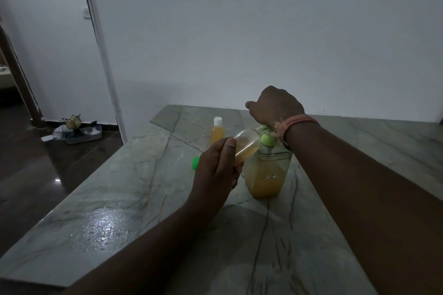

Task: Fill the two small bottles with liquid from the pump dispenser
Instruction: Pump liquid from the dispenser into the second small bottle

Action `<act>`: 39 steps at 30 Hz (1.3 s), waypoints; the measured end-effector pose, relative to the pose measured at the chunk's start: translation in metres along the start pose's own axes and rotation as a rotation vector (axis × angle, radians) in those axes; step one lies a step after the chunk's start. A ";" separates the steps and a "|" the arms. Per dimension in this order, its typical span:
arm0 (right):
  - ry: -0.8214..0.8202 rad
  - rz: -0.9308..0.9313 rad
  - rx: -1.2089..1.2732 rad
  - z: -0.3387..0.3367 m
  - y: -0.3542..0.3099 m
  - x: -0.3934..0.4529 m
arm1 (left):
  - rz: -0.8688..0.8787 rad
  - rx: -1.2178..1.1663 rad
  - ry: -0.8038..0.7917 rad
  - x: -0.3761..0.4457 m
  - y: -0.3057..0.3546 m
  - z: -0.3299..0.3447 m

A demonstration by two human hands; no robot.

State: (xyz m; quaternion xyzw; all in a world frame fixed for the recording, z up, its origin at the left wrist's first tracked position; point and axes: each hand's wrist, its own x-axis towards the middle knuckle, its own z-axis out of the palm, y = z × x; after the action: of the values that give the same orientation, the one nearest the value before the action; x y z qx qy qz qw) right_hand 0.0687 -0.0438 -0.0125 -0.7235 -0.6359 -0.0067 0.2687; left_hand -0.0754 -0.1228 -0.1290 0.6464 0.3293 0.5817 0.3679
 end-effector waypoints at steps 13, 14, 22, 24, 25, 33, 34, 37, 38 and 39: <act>-0.054 0.017 0.037 -0.001 -0.001 0.003 | -0.023 0.018 0.003 -0.002 0.000 -0.002; -0.053 0.037 0.076 0.002 0.001 0.003 | -0.022 0.022 0.002 0.000 0.000 -0.002; -0.109 0.068 0.100 0.002 0.000 0.001 | -0.035 0.009 0.007 -0.002 0.000 -0.002; -0.109 0.047 0.065 -0.002 -0.003 0.002 | -0.037 0.008 0.004 -0.002 0.001 -0.002; -0.092 0.034 0.050 -0.003 -0.003 0.003 | -0.032 0.003 0.001 -0.002 0.001 -0.002; -0.060 0.065 0.043 0.008 0.003 0.005 | -0.017 0.001 0.008 -0.001 0.000 -0.002; -0.056 0.061 0.032 0.007 0.003 0.004 | -0.017 -0.001 0.005 -0.001 0.001 -0.002; -0.081 0.038 0.013 0.001 0.001 0.004 | -0.021 0.006 0.001 -0.002 0.002 -0.002; -0.091 0.024 0.000 -0.001 -0.001 0.003 | -0.018 0.008 0.001 -0.003 0.002 -0.002; -0.086 0.009 -0.011 -0.002 -0.002 0.004 | -0.011 0.009 0.003 -0.003 0.002 -0.002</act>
State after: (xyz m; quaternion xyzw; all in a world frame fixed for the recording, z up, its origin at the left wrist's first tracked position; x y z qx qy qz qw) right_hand 0.0686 -0.0407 -0.0090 -0.7275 -0.6434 0.0221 0.2373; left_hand -0.0779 -0.1259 -0.1283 0.6453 0.3359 0.5792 0.3679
